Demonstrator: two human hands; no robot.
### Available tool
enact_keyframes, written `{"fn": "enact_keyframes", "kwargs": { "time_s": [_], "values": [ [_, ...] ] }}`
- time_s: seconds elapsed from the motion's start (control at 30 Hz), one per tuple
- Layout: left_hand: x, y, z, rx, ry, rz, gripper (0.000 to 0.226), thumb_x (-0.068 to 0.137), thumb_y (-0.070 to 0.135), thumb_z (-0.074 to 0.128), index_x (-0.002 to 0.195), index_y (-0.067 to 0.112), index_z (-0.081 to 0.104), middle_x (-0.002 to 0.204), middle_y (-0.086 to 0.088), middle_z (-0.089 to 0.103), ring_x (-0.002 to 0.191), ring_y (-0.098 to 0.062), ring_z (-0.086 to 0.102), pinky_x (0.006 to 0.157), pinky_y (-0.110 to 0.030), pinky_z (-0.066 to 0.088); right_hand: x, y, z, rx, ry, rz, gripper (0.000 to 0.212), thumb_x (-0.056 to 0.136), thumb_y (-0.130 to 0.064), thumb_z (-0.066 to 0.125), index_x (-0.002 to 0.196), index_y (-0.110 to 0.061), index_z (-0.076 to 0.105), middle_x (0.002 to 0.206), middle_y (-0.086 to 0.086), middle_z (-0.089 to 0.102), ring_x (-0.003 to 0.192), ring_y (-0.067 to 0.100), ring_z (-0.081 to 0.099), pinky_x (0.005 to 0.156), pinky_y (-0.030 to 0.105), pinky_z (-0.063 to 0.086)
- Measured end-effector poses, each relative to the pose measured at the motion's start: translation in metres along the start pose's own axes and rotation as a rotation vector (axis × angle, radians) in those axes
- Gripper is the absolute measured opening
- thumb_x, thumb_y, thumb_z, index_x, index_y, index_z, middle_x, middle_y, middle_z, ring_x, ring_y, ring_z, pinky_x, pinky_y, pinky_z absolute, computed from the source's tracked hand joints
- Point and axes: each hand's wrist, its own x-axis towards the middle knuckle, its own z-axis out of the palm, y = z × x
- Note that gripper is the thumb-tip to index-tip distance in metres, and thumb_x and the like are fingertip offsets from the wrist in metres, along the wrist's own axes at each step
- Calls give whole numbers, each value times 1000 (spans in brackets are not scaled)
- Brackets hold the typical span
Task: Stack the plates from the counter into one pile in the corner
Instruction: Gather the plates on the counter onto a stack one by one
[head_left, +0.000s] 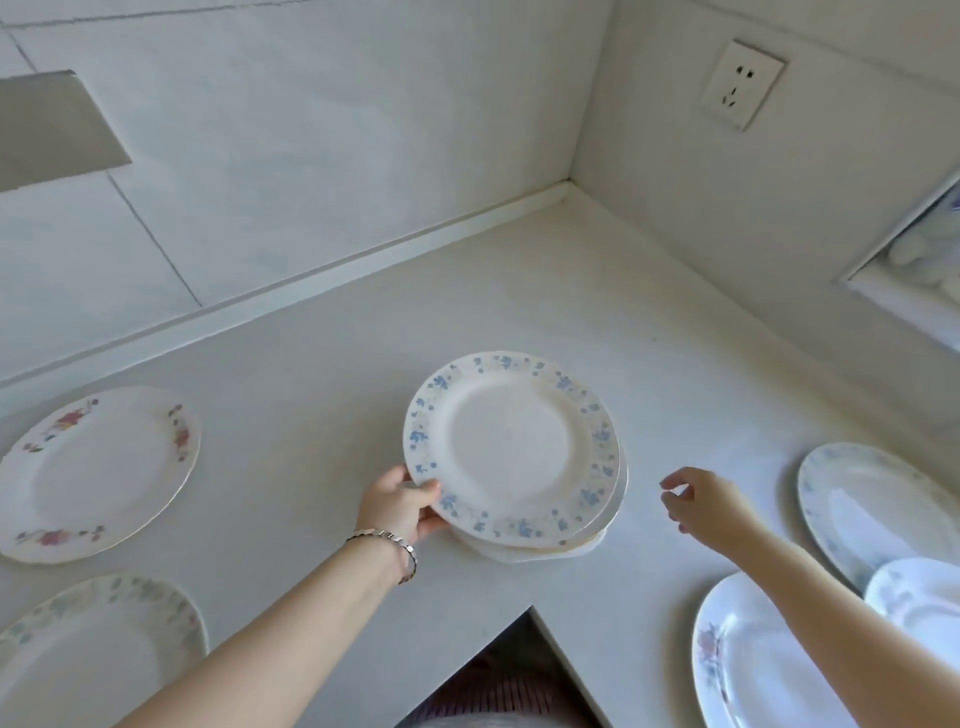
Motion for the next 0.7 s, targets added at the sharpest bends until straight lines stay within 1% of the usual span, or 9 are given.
{"fn": "enact_keyframes", "kwargs": {
  "time_s": [0.07, 0.2, 0.33, 0.43, 0.5, 0.53, 0.6, 0.63, 0.7],
  "values": [
    [7, -8, 19, 15, 22, -22, 27, 88, -15, 45, 77, 7, 57, 77, -13, 61, 66, -24, 60, 42, -24, 57, 7, 17, -5, -2, -15, 20, 9, 86, -16, 52, 90, -23, 57, 81, 6, 66, 81, 29, 66, 79, 31, 52],
    [20, -21, 37, 61, 68, -61, 27, 88, -15, 45, 77, 7, 55, 77, -11, 60, 67, -24, 58, 41, -24, 55, 19, 34, -6, -3, -57, 34, 9, 86, -18, 52, 89, -26, 55, 83, 6, 67, 83, 29, 67, 80, 31, 53],
    [32, -29, 36, 128, 118, -80, 21, 88, -14, 46, 87, 4, 57, 78, -10, 60, 73, -28, 60, 48, -31, 57, 26, 34, -1, 18, -75, 32, 9, 86, -19, 51, 90, -26, 55, 83, 4, 66, 85, 28, 67, 81, 32, 53],
    [36, -31, 33, 204, 136, -38, 25, 87, -14, 48, 79, 8, 58, 76, -9, 62, 67, -24, 60, 41, -25, 55, 27, 30, 4, 24, -94, 33, 10, 87, -19, 51, 92, -25, 56, 82, 3, 66, 84, 27, 67, 78, 31, 53],
    [39, -29, 29, 375, 158, -5, 18, 86, -8, 52, 79, 8, 59, 73, -9, 63, 59, -20, 62, 39, -21, 54, 28, 29, 7, 20, -103, 35, 15, 87, -21, 50, 97, -24, 60, 83, 2, 66, 83, 26, 67, 78, 32, 54],
    [40, -29, 27, 492, 159, -1, 15, 86, -2, 54, 77, 9, 58, 69, -9, 64, 50, -16, 63, 37, -19, 52, 28, 28, 7, 17, -107, 38, 18, 87, -21, 50, 101, -23, 61, 84, 1, 66, 83, 25, 67, 79, 33, 55],
    [43, -29, 23, 696, 140, -13, 20, 88, 13, 56, 69, 10, 55, 59, -8, 62, 33, -10, 57, 35, -19, 49, 28, 27, 8, 8, -116, 39, 21, 88, -22, 49, 105, -23, 61, 86, 1, 66, 84, 24, 67, 79, 34, 55],
    [44, -29, 23, 770, 128, -14, 26, 88, 20, 56, 65, 10, 53, 56, -8, 61, 31, -11, 54, 36, -19, 47, 28, 26, 9, 0, -121, 37, 23, 88, -23, 48, 107, -22, 61, 87, 1, 66, 84, 24, 67, 79, 34, 55],
    [45, -31, 24, 873, 110, 10, 35, 89, 27, 55, 59, 12, 47, 52, -7, 58, 38, -18, 53, 43, -22, 46, 27, 25, 10, -26, -131, 30, 25, 90, -23, 48, 112, -21, 60, 88, 0, 65, 83, 22, 67, 76, 33, 55]
  ]
}}
